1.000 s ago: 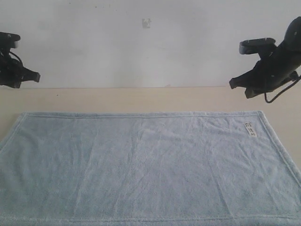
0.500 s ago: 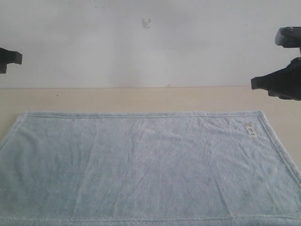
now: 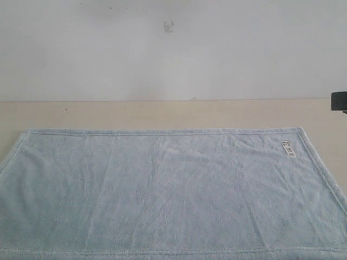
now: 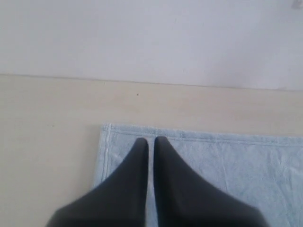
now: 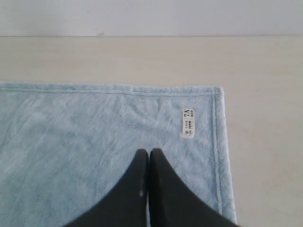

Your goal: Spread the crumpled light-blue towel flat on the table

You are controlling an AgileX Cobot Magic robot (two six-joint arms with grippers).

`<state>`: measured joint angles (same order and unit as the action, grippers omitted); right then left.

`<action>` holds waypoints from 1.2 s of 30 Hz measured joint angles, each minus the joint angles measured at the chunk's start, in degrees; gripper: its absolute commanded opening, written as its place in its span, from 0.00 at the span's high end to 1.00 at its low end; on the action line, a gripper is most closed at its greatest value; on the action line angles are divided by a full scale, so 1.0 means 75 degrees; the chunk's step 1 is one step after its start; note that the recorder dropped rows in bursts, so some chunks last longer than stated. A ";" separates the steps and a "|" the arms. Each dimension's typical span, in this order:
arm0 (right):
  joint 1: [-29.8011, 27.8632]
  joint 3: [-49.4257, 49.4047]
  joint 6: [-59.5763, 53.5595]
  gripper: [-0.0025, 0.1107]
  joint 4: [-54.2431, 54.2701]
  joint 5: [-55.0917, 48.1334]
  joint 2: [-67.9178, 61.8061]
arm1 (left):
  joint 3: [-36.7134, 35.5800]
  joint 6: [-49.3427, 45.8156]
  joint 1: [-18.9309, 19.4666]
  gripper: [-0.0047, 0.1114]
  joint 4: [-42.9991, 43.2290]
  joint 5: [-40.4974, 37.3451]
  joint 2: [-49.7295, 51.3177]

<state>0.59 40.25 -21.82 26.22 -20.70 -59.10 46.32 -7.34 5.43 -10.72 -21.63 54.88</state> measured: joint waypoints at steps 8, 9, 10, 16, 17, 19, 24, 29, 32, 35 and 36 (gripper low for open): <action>0.0000 -0.0042 0.0391 0.98 0.0000 -0.0983 0.0793 | -0.0095 0.0312 0.0000 0.92 -0.0022 -0.0348 -0.1675; 0.0000 -0.0042 0.0391 0.98 0.0000 -0.0983 0.0827 | -0.0095 0.0312 0.0000 0.92 -0.0022 -0.0369 -0.1837; 0.0000 -0.0042 0.0391 0.98 0.0000 -0.0996 0.0842 | -0.0095 0.0312 0.0000 0.92 -0.0022 -0.0376 -0.1990; 0.0000 -0.0042 0.0447 0.98 0.0000 -0.1013 0.0841 | -0.0095 0.0325 0.0000 0.92 -0.0033 -0.0415 -0.2346; 0.0000 -0.0042 0.0447 0.98 0.0000 -0.1013 0.0841 | -0.0095 0.0325 0.0000 0.92 -0.0033 -0.0428 -0.2331; 0.0000 -0.0042 0.0447 0.98 0.0000 -0.1013 0.0841 | -0.0095 0.0325 0.0000 0.92 -0.0033 -0.0433 -0.2278; 0.0000 -0.0042 0.0447 0.98 0.0000 -0.1013 0.0841 | -0.0095 0.0325 0.0000 0.92 -0.0033 -0.0452 -0.2118; 0.0000 -0.0042 0.0447 0.98 0.0000 -0.1013 0.0841 | -0.0095 0.0325 0.0000 0.92 -0.0033 -0.0464 -0.2118; 0.0000 -0.0049 0.0447 0.98 0.0033 -0.1013 0.0841 | -0.0095 0.0325 0.0000 0.92 -0.0033 -0.0464 -0.2118; 0.0000 -0.0122 0.0447 0.98 0.0104 -0.1013 0.0841 | -0.0095 0.0325 0.0000 0.92 -0.0033 -0.0464 -0.2118; 0.0000 -0.0152 0.0447 0.98 0.0108 -0.1013 0.0859 | -0.0095 0.0325 0.0000 0.92 -0.0033 -0.0464 -0.2118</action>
<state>0.59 39.11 -18.46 27.03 -28.30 -52.66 45.61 -4.90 5.43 -10.96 -25.10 38.99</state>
